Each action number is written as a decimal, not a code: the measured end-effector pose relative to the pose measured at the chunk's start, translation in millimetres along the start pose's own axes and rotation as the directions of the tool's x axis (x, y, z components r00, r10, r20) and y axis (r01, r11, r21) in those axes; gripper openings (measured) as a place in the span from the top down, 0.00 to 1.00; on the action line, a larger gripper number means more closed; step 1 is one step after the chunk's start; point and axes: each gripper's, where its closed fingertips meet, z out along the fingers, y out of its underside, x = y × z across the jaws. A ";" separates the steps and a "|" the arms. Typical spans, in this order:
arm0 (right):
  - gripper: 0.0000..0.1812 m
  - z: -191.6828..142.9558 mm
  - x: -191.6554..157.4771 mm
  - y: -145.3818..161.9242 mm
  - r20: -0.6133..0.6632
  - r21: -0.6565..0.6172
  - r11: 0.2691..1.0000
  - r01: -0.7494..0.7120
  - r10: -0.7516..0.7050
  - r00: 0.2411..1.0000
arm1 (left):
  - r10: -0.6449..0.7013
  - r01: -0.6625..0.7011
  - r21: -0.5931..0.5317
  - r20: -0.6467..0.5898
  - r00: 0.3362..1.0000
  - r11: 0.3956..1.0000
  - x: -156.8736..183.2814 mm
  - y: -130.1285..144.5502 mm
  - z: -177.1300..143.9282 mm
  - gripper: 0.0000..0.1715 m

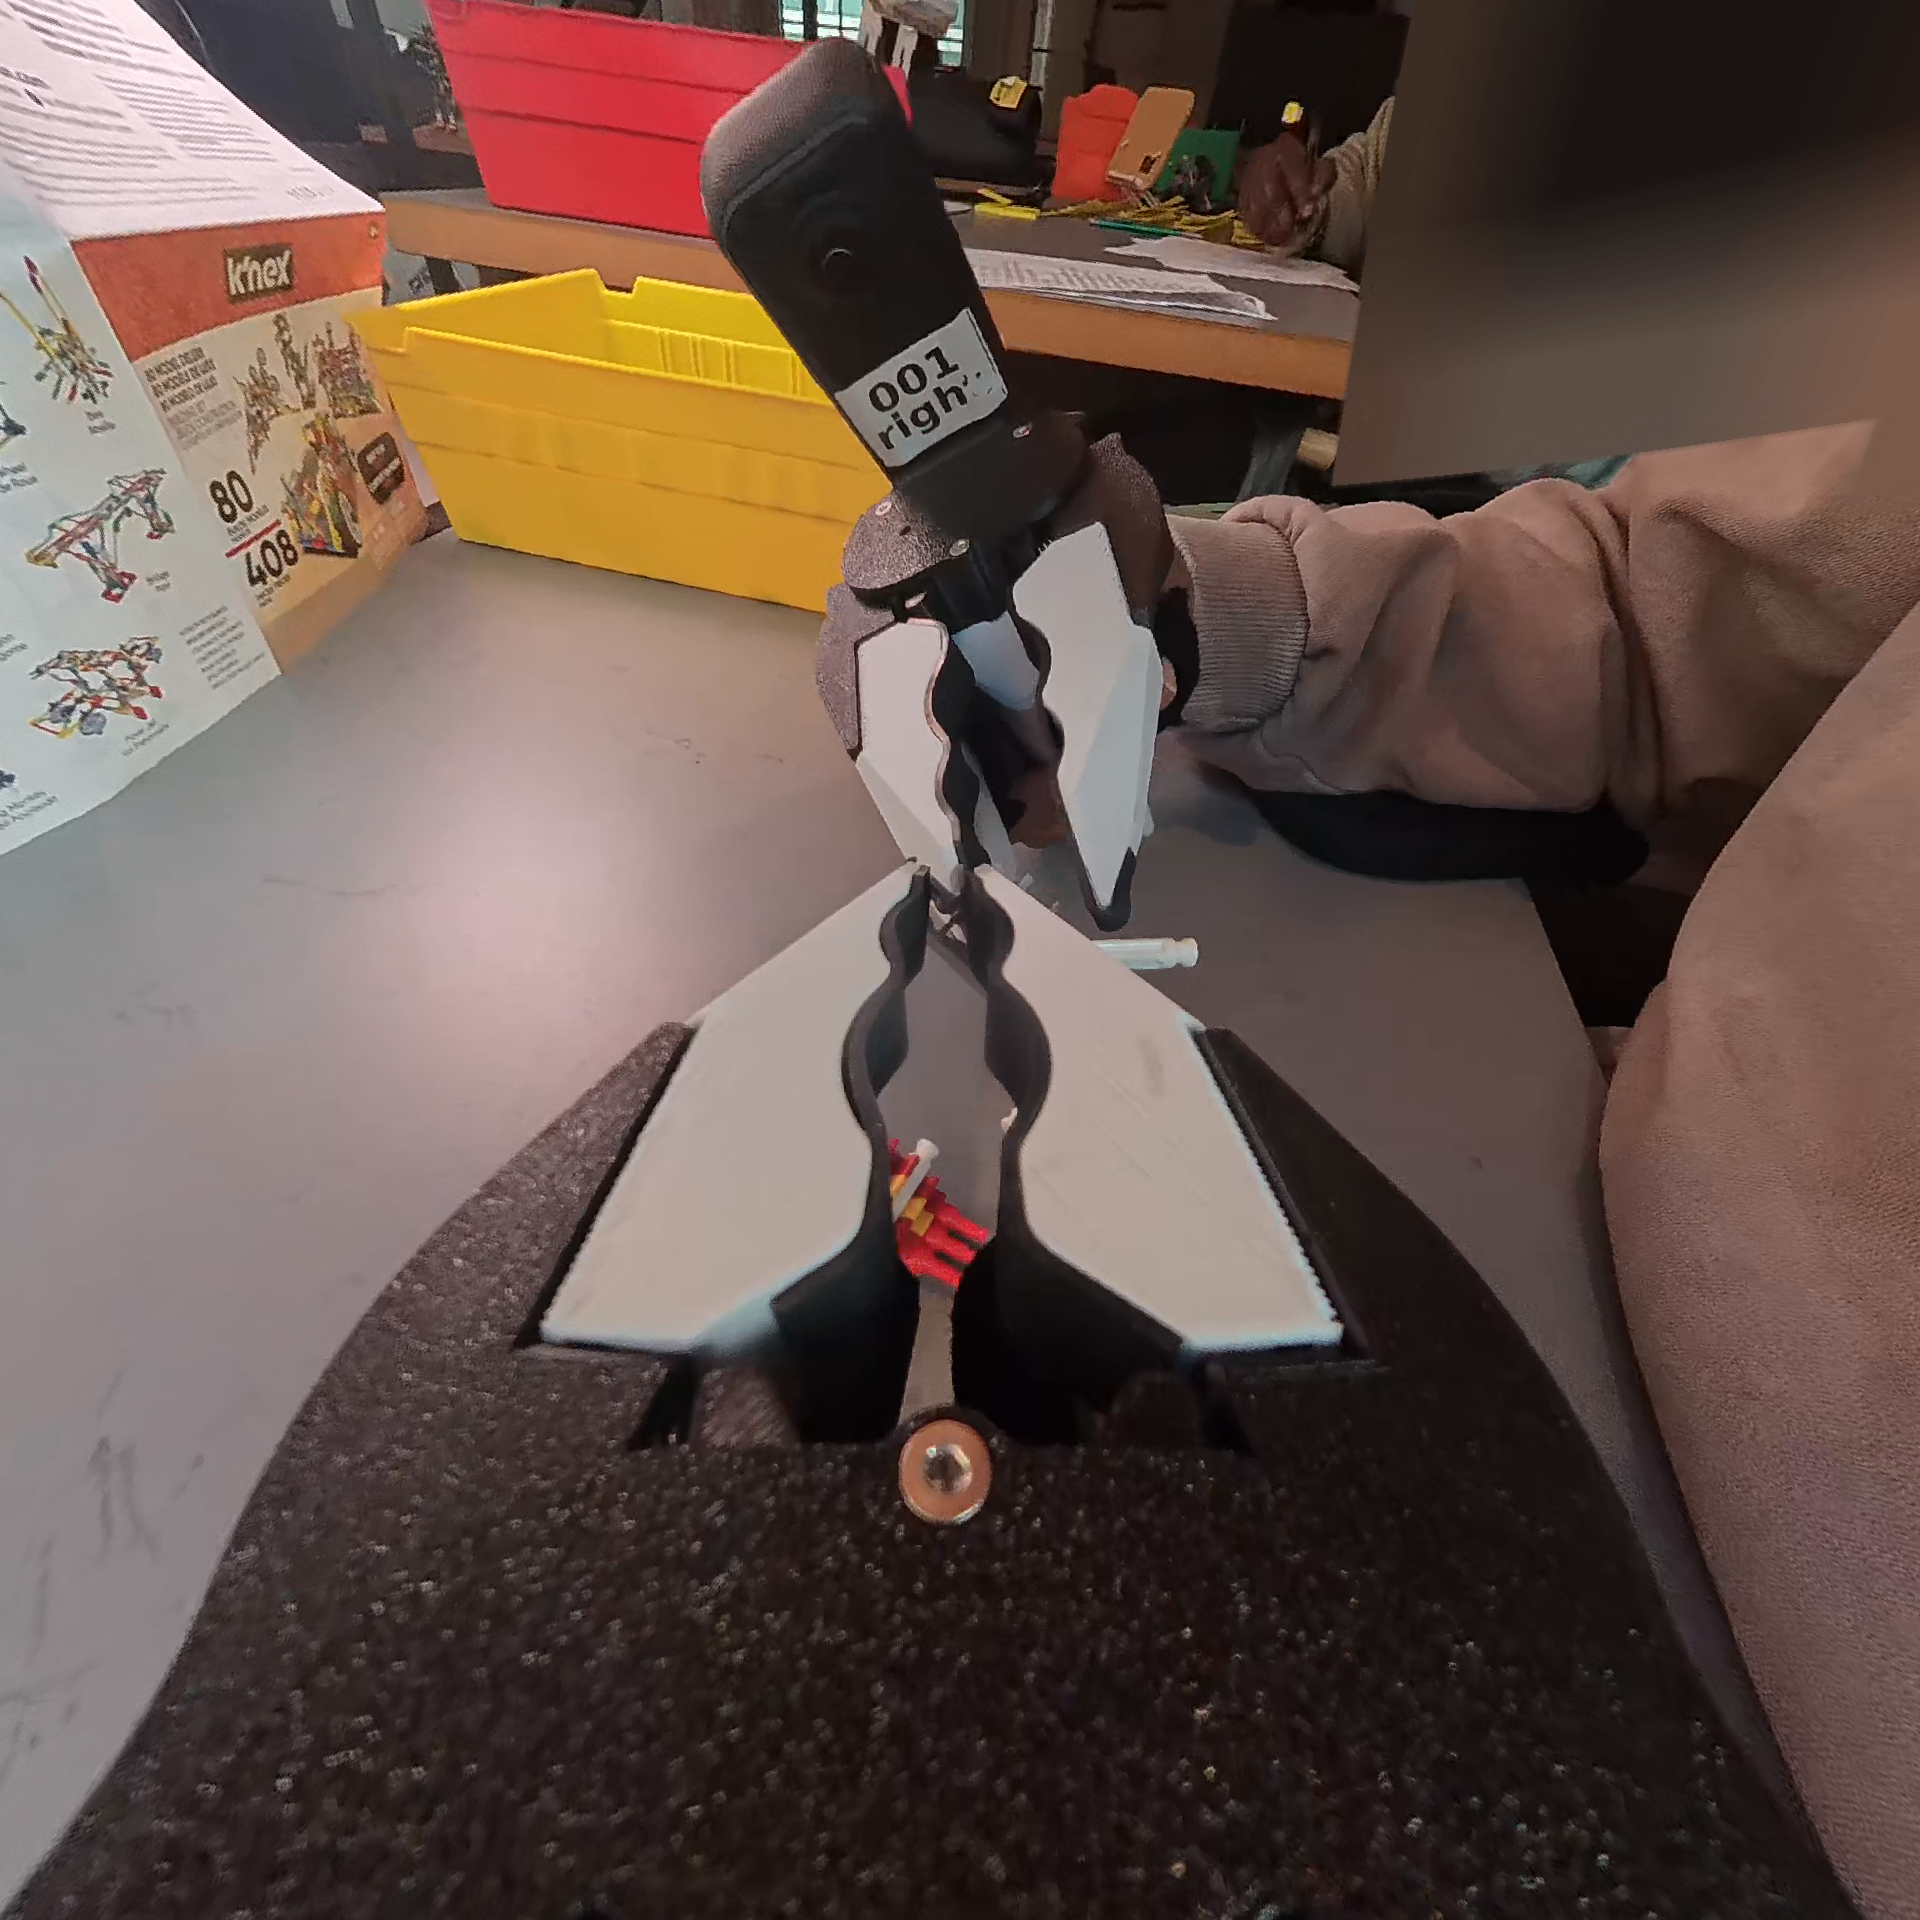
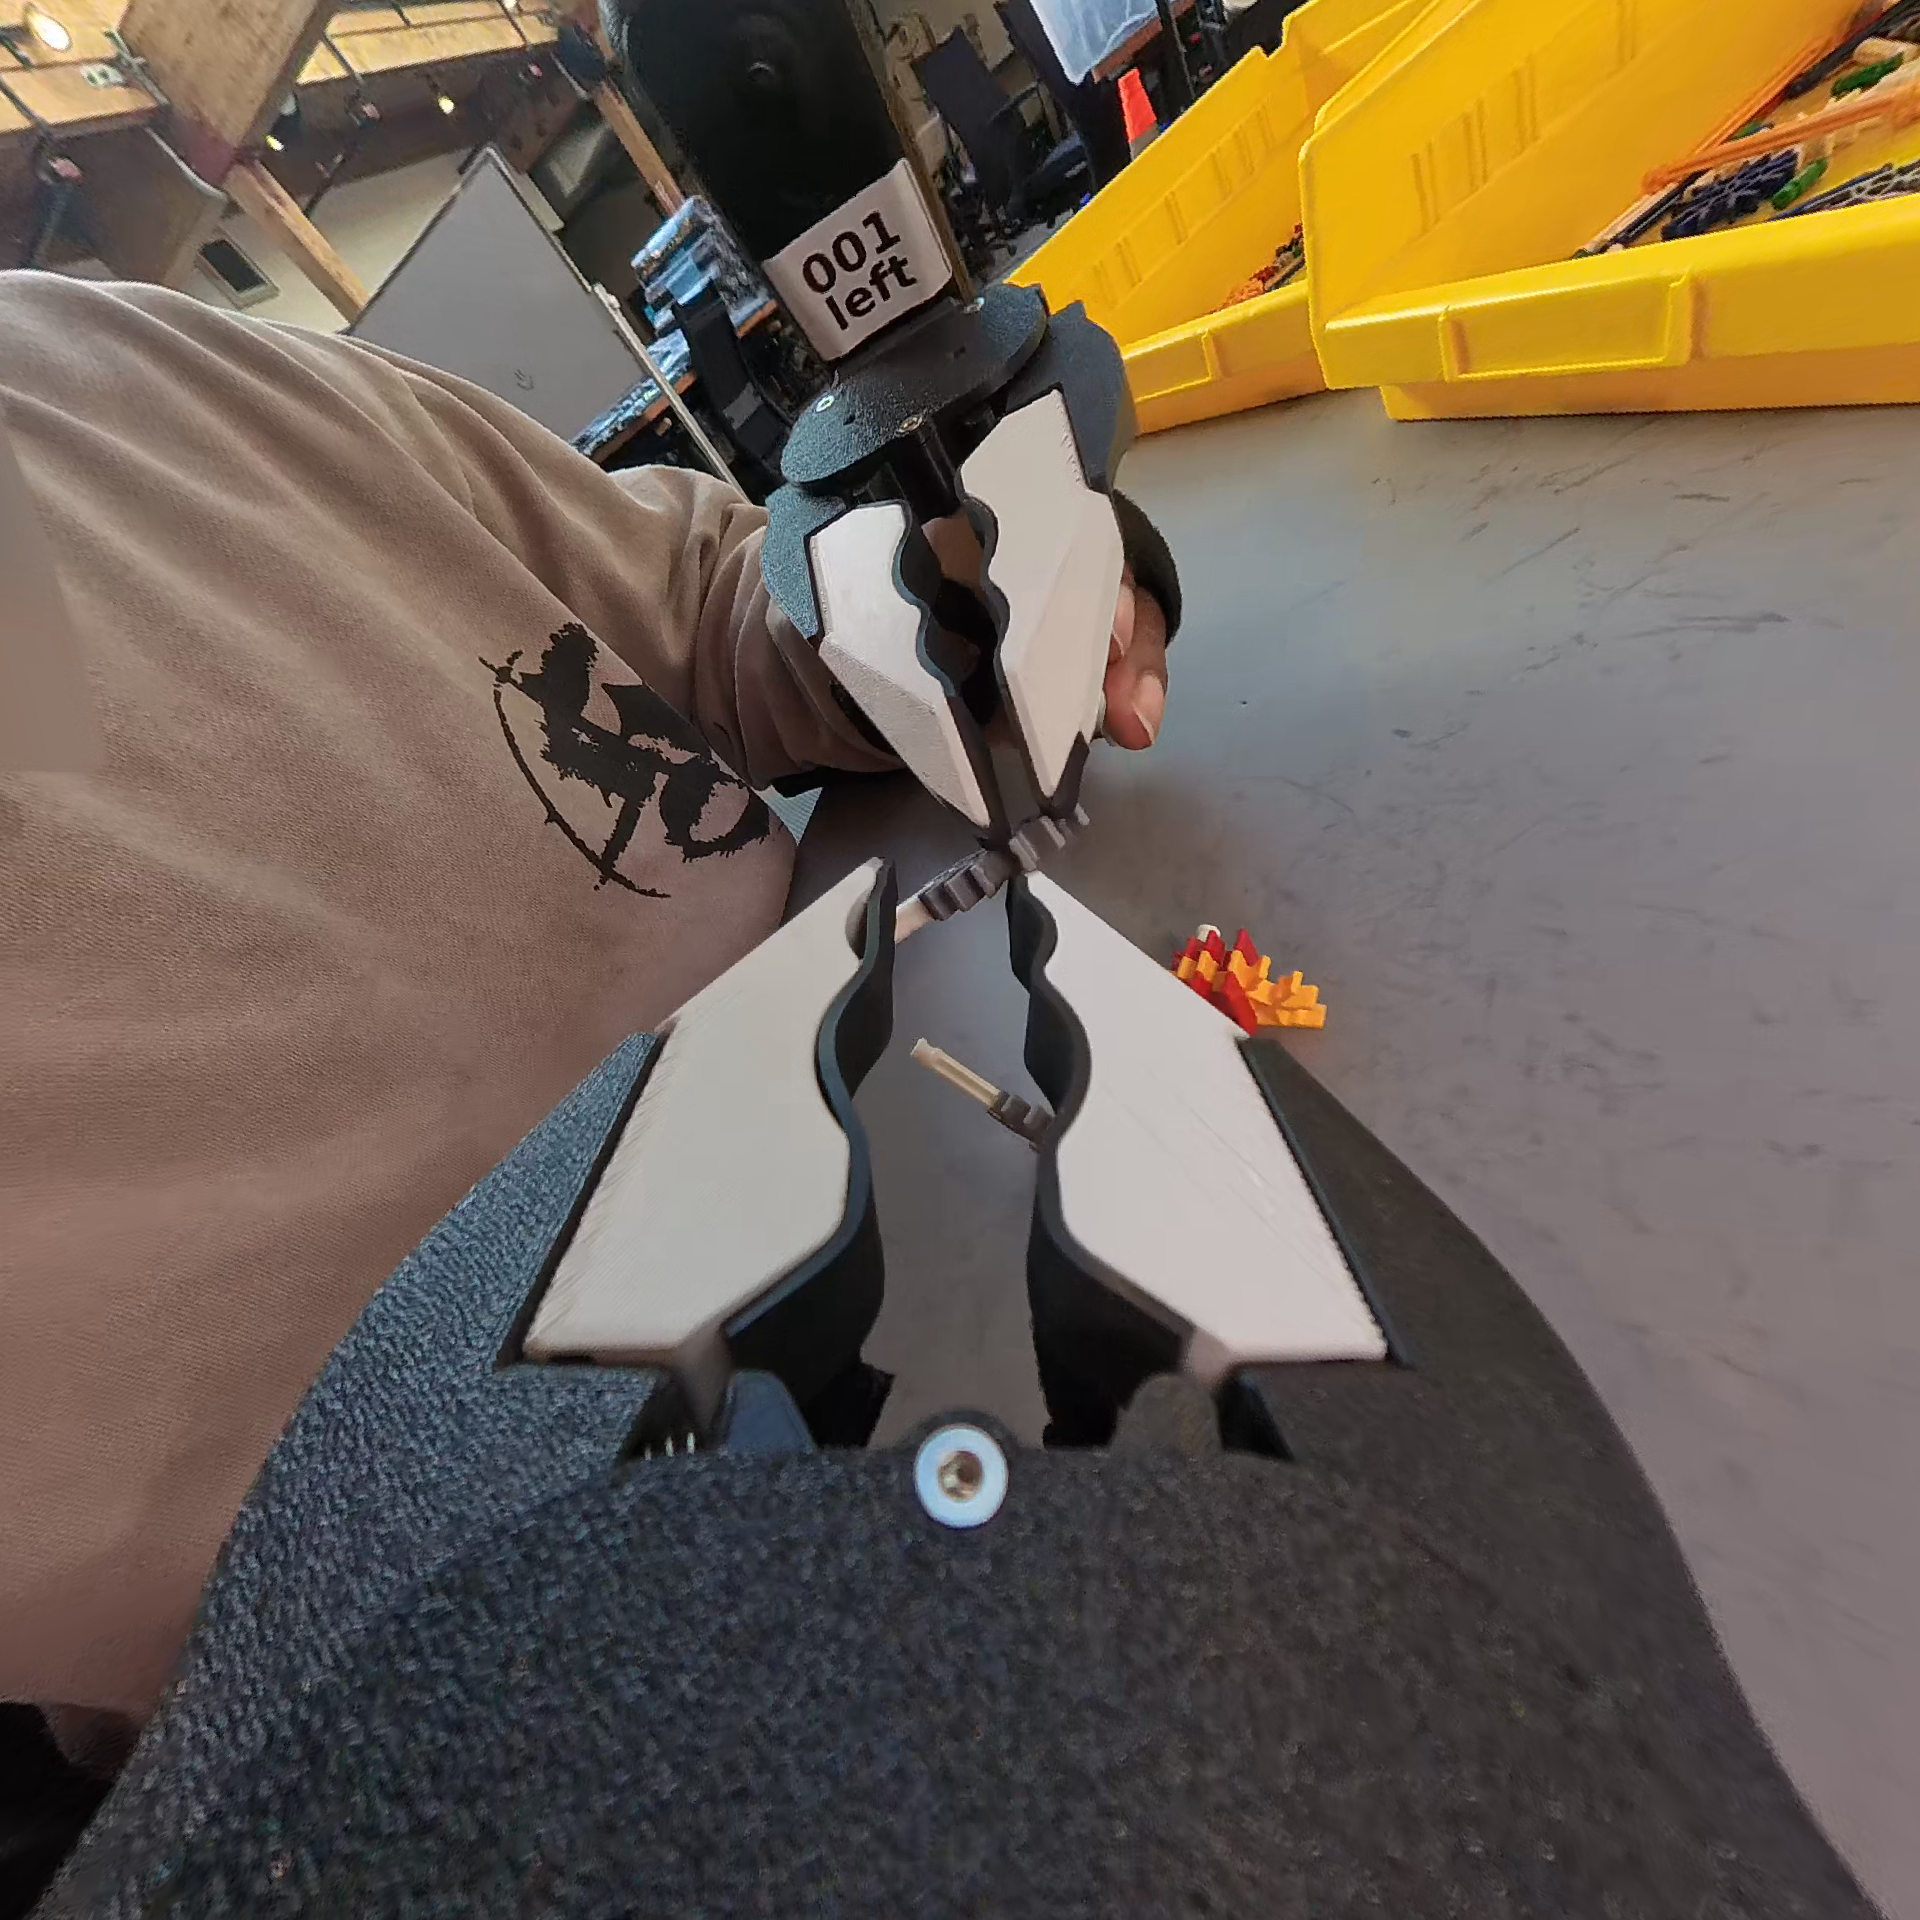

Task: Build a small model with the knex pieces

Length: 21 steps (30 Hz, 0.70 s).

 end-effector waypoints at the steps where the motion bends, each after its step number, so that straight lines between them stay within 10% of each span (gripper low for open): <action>1: 0.89 0.0 0.7 -0.7 0.005 0.008 1.000 -0.016 0.016 1.000 | 0.028 -0.028 -0.004 0.018 0.999 1.000 -0.5 -0.2 0.1 0.96; 6: 0.96 0.4 2.4 -2.5 0.029 0.039 0.998 -0.059 0.058 0.998 | 0.163 -0.163 -0.001 0.063 0.985 0.987 4.6 -5.5 -0.9 0.96; 11: 0.98 -7.6 -3.3 -7.4 0.018 0.058 0.996 0.064 -0.066 0.998 | -0.078 0.083 0.138 -0.040 0.996 0.987 -1.3 -26.7 -15.3 0.88; 16: 0.98 -10.8 4.8 -2.7 -0.085 -0.009 0.981 0.193 -0.194 0.977 | -0.384 0.399 0.002 -0.267 0.884 0.917 9.1 -8.8 -6.5 0.86; 21: 0.98 -13.8 19.9 19.6 -0.201 -0.248 0.920 0.302 -0.354 0.913 | -0.299 0.285 -0.116 -0.137 0.944 0.952 8.7 20.6 11.4 0.96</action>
